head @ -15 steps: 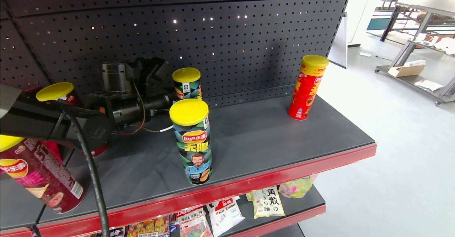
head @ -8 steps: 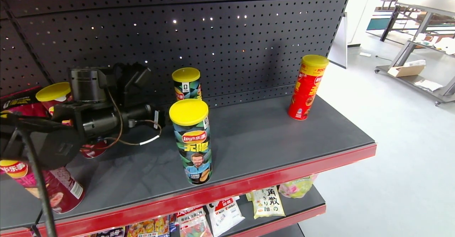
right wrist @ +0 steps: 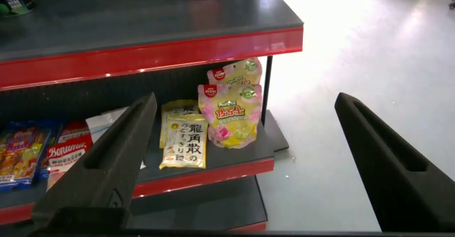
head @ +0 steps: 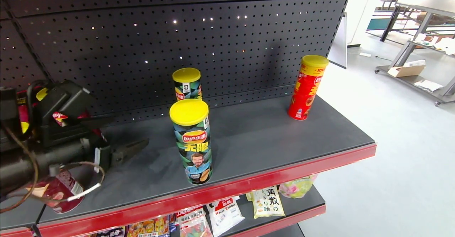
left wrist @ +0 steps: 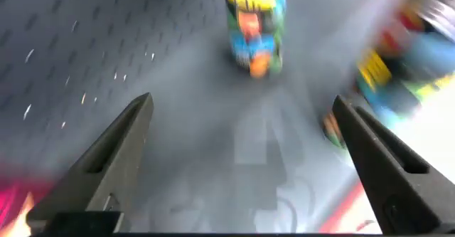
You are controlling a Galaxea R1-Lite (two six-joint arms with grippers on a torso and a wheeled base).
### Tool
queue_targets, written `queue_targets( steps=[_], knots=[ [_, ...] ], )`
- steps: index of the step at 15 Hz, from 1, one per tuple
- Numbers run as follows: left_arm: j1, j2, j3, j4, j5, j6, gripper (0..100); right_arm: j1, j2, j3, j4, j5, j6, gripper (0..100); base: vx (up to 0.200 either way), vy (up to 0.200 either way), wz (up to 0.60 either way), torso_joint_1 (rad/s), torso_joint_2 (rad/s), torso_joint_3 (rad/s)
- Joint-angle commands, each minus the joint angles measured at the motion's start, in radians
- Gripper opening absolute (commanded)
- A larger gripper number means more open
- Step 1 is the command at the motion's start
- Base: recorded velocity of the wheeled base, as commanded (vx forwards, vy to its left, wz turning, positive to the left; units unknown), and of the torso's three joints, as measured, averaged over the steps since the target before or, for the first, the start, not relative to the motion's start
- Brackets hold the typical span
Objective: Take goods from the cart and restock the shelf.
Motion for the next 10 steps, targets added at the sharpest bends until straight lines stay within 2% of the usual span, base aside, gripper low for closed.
queue_targets(
  steps=[1,3,5,6,7,8,9,10],
  knots=[
    [-0.048,-0.457,-0.009,0.451,0.027,0.005,100,0.0,0.002,0.0,0.0,0.0,0.0,100,0.0,0.0,0.0,0.0,0.0,0.0],
    [-0.067,-0.639,-0.045,0.673,0.03,0.004,100,0.0,0.002,0.0,0.0,0.0,0.0,100,0.0,0.0,0.0,0.0,0.0,0.0],
    [-0.056,-0.728,-0.049,0.695,0.047,-0.018,100,0.0,0.0,0.0,0.0,0.0,0.0,100,0.0,0.0,0.0,0.0,0.0,0.0],
    [-0.014,-0.794,-0.048,0.695,0.141,-0.079,100,0.0,0.002,0.0,0.0,0.0,0.0,100,0.0,0.0,0.0,0.0,0.0,0.0],
    [-0.001,-0.823,-0.045,0.693,0.196,-0.111,100,0.0,0.0,0.0,0.0,0.0,0.0,100,0.0,0.0,0.0,0.0,0.0,0.0],
    [0.001,-0.854,-0.039,0.695,0.248,-0.166,100,0.0,0.002,0.0,0.0,0.0,0.001,100,0.0,0.0,0.0,0.0,0.0,0.0],
    [0.002,-0.874,-0.029,0.695,0.274,-0.208,100,0.0,0.002,0.0,0.0,0.0,0.0,100,0.0,0.0,0.0,0.0,0.0,0.0],
    [0.012,-0.914,-0.003,0.696,0.334,-0.251,100,0.0,0.002,0.0,0.0,0.0,0.0,100,0.0,0.0,0.0,0.0,0.0,0.0]
  ],
)
